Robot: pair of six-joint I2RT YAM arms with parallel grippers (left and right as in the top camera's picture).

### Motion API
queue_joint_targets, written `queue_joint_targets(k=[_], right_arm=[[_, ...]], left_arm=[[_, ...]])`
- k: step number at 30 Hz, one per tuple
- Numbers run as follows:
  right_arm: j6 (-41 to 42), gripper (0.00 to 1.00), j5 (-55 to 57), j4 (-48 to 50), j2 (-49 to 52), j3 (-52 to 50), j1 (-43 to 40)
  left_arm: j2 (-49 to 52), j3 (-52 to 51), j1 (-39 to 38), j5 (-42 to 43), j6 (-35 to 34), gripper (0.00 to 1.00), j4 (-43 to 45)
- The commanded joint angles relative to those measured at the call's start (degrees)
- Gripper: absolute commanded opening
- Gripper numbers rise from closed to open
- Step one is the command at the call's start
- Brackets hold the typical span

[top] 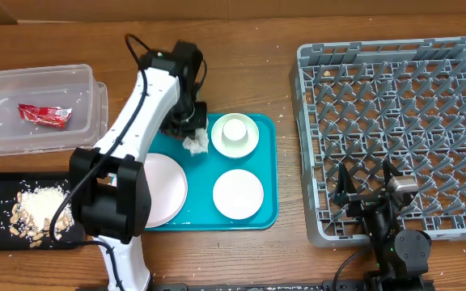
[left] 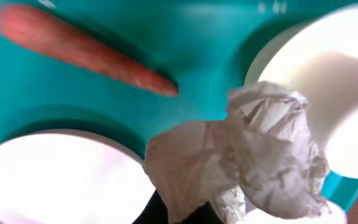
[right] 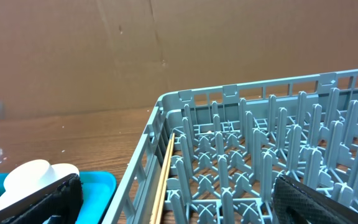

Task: Sort waste into correct bins and load items into the dishwasher
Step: 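Move the left gripper to the tissue on the teal tray and grip it, then carry the tissue left and drop it into the clear bin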

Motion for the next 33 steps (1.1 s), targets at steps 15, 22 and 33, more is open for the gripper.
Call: queue_joint_targets(k=[15,22,33], right_arm=[[-0.2,1.0,0.2,0.4,-0.5,-0.6,0.1],[-0.2,1.0,0.2,0.4,-0.5,-0.6,0.1],[-0.2,1.0,0.2,0.4,-0.5,-0.6,0.1]], left_arm=[[-0.2,12.3,26.8,-11.3,-19.5,0.05,9.6],[-0.2,12.3,35.6,-11.5,-19.4,0.38,13.4],[-0.2,12.2,37.4,-6.5,-15.2,0.97,8.4]])
